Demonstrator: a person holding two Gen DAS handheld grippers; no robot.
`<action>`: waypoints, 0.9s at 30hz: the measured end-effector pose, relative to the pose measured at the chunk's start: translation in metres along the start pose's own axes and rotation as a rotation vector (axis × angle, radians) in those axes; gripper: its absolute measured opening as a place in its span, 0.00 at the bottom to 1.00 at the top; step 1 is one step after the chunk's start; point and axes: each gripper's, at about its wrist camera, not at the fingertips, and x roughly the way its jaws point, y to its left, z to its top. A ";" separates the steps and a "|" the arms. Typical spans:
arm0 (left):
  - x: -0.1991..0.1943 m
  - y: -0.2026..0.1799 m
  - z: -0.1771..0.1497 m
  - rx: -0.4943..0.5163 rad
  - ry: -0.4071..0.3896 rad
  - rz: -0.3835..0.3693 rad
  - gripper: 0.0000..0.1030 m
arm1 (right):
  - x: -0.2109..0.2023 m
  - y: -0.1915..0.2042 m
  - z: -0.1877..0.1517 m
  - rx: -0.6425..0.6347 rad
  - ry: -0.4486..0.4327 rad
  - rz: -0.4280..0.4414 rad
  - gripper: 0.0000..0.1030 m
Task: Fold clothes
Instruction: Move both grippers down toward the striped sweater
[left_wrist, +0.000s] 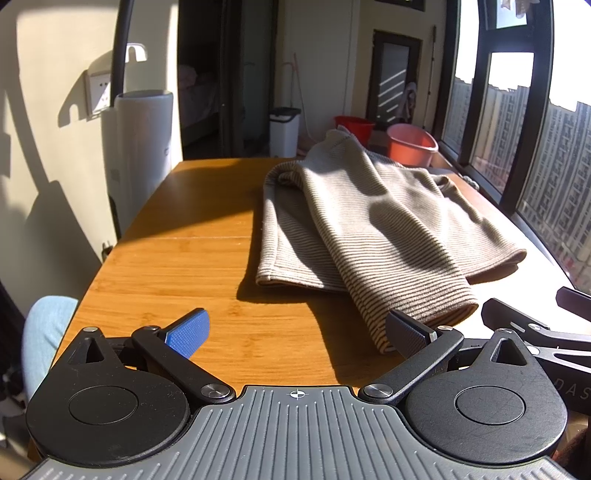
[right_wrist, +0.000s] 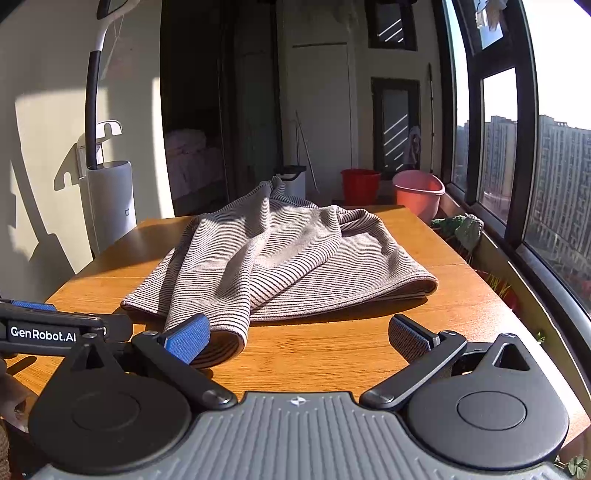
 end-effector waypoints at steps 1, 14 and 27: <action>0.001 0.001 0.001 -0.002 0.002 0.000 1.00 | 0.001 -0.001 0.002 0.000 -0.008 -0.004 1.00; 0.071 -0.003 0.066 0.066 0.032 -0.195 1.00 | 0.082 -0.062 0.061 0.284 0.117 0.147 1.00; 0.141 -0.016 0.065 0.079 0.131 -0.254 1.00 | 0.170 -0.071 0.051 0.358 0.251 0.245 1.00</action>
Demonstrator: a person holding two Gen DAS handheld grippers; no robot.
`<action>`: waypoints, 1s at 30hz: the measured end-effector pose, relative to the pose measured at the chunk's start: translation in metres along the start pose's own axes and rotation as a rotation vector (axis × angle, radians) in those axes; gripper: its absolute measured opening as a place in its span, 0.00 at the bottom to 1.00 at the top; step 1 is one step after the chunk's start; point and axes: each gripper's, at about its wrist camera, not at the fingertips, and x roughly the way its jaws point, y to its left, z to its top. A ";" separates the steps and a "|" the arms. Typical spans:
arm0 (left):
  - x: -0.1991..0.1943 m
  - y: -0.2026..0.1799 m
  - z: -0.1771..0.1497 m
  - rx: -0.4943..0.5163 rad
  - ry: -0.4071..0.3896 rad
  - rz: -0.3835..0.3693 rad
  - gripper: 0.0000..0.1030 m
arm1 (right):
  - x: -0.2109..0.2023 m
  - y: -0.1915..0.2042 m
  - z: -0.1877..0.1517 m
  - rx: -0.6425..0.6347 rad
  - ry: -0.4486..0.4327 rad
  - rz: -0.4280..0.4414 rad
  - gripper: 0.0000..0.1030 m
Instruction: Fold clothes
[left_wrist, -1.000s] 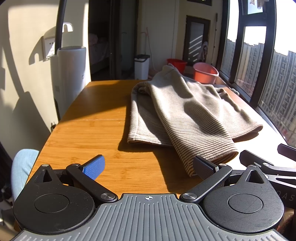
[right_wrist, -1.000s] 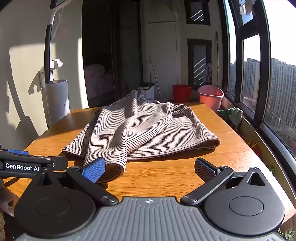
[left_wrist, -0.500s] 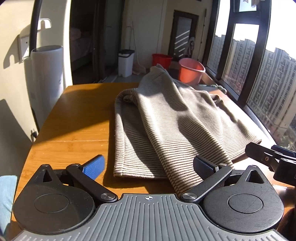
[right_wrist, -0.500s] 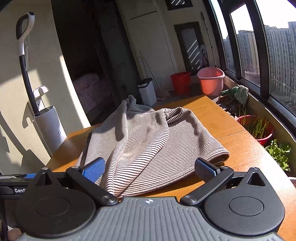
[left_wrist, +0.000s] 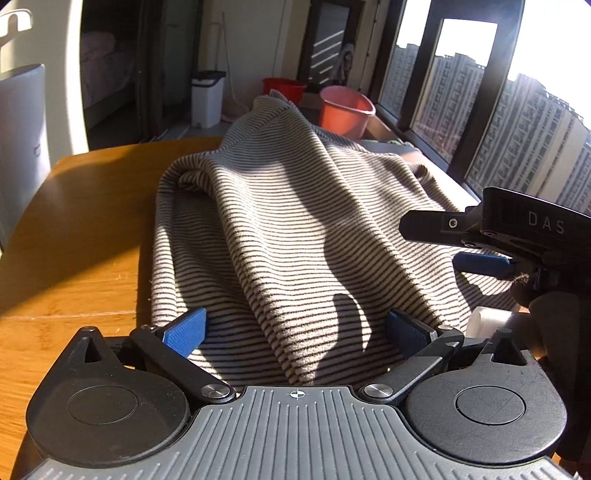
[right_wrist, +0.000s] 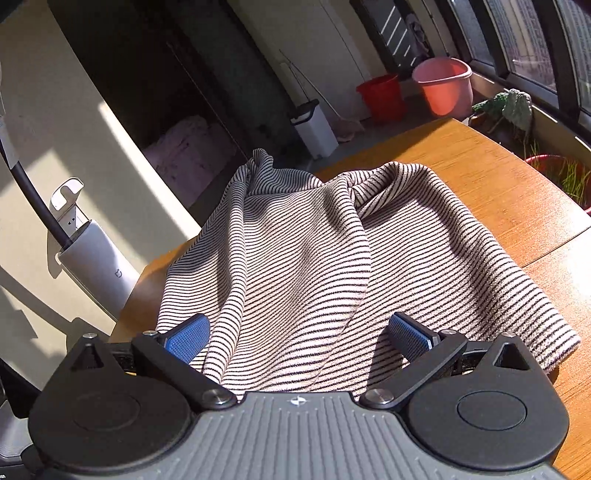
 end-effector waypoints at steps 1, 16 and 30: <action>-0.001 0.000 -0.001 0.003 0.001 -0.003 1.00 | -0.002 -0.002 -0.003 -0.009 -0.004 0.012 1.00; -0.047 0.008 -0.036 -0.016 0.067 -0.061 1.00 | -0.078 -0.023 -0.053 0.081 0.081 0.226 1.00; -0.104 0.024 -0.058 0.048 0.046 -0.237 1.00 | -0.134 0.016 -0.079 -0.132 0.022 0.221 0.99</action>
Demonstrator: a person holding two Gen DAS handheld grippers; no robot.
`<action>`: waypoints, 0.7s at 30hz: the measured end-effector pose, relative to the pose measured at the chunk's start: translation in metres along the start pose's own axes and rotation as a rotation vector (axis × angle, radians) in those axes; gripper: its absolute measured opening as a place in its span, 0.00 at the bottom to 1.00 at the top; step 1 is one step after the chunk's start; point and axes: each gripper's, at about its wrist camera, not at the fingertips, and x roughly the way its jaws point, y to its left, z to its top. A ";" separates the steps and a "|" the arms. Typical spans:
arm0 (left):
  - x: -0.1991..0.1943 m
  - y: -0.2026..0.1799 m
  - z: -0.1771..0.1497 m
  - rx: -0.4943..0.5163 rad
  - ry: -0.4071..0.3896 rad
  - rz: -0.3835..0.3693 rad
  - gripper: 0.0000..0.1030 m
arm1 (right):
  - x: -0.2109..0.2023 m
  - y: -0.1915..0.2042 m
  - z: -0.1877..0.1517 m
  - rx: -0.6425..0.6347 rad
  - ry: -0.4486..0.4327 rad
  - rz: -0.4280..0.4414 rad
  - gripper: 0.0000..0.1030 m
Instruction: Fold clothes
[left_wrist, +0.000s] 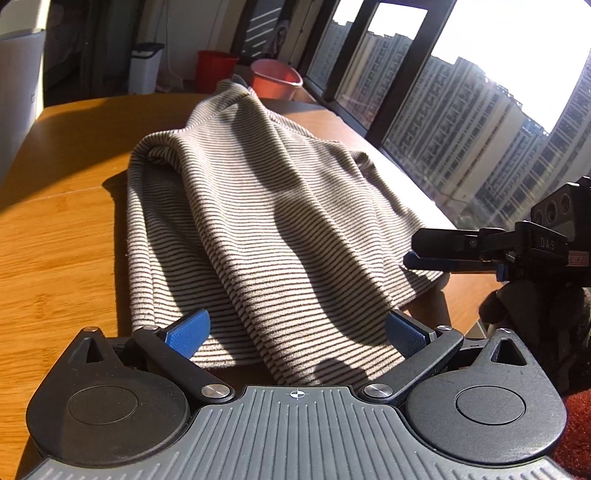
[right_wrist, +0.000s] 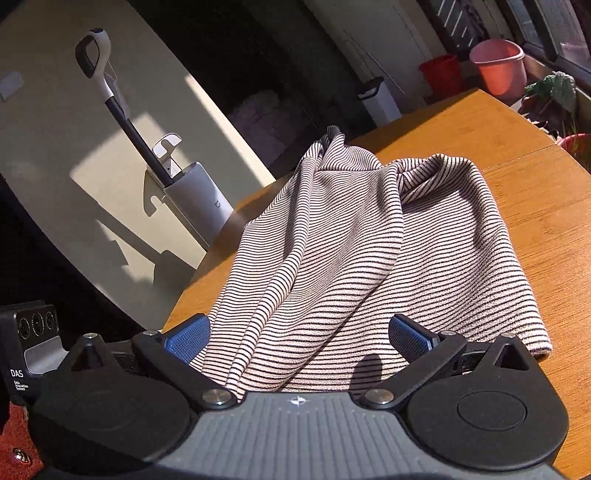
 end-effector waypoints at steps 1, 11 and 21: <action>-0.004 0.000 0.003 0.041 -0.042 0.039 1.00 | -0.003 0.010 0.002 -0.060 -0.030 -0.013 0.96; -0.018 -0.024 0.001 0.340 -0.176 0.152 1.00 | 0.070 0.048 0.008 -0.227 0.141 -0.065 0.17; 0.014 -0.039 0.024 0.502 -0.298 0.214 1.00 | 0.031 0.080 0.079 -0.241 -0.004 0.151 0.05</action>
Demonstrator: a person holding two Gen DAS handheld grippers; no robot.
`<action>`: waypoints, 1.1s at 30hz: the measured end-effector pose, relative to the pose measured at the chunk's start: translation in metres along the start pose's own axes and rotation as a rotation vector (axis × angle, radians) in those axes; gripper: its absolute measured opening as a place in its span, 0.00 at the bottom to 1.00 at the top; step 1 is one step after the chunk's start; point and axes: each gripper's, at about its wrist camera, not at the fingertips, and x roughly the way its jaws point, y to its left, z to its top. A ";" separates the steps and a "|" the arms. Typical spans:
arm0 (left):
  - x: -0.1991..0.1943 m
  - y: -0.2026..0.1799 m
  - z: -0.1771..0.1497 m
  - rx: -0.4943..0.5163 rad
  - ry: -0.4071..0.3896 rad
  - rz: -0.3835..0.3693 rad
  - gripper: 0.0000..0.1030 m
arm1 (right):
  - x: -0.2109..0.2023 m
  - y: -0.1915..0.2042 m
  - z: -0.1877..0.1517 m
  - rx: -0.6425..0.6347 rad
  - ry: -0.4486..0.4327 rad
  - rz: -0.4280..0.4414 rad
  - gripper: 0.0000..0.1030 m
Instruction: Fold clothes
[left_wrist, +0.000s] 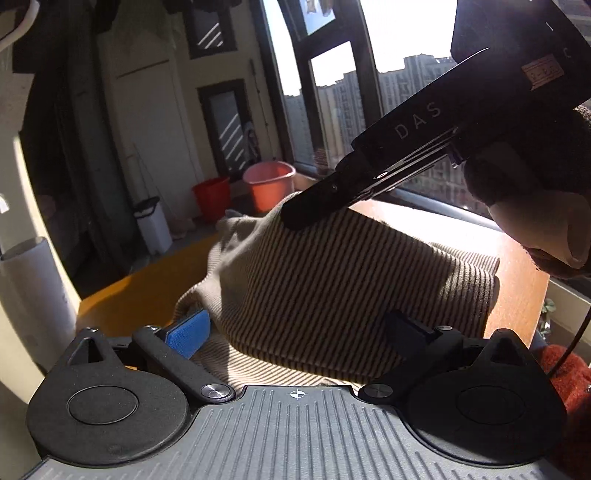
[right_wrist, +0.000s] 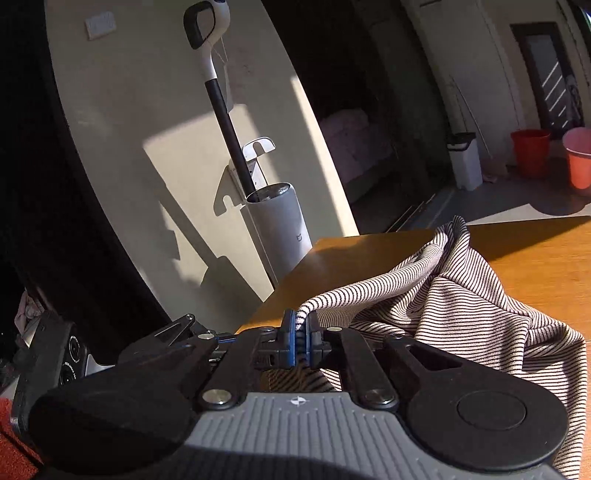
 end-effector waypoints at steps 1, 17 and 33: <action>0.009 -0.002 0.003 0.028 -0.015 0.017 1.00 | 0.000 -0.001 0.002 -0.001 -0.002 -0.001 0.05; 0.109 0.191 0.007 -0.385 0.063 0.402 0.16 | -0.015 -0.054 -0.040 -0.087 0.066 -0.288 0.30; 0.067 0.227 -0.035 -0.670 0.095 0.292 0.93 | 0.046 0.035 -0.104 -0.430 0.315 -0.084 0.68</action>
